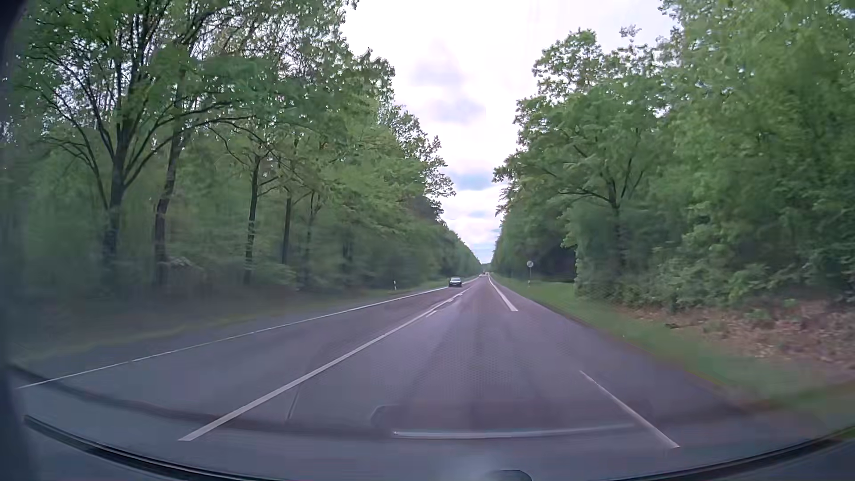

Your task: Follow the waypoints while adhering to traffic rules and regulations

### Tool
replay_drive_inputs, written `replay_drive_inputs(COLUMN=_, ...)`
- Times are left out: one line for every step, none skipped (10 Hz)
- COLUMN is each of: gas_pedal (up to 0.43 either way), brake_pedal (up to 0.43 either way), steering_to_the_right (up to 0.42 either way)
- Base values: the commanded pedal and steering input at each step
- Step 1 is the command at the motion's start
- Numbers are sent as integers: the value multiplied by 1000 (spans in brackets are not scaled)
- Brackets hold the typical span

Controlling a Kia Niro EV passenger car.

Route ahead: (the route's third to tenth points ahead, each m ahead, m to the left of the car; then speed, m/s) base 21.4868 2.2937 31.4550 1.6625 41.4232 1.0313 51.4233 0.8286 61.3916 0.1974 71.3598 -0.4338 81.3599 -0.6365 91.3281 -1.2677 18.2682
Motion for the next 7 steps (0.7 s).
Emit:
replay_drive_inputs(gas_pedal=0, brake_pedal=0, steering_to_the_right=9)
replay_drive_inputs(gas_pedal=0, brake_pedal=0, steering_to_the_right=9)
replay_drive_inputs(gas_pedal=0, brake_pedal=0, steering_to_the_right=9)
replay_drive_inputs(gas_pedal=0, brake_pedal=0, steering_to_the_right=8)
replay_drive_inputs(gas_pedal=0, brake_pedal=0, steering_to_the_right=8)
replay_drive_inputs(gas_pedal=0, brake_pedal=0, steering_to_the_right=8)
replay_drive_inputs(gas_pedal=0, brake_pedal=0, steering_to_the_right=7)
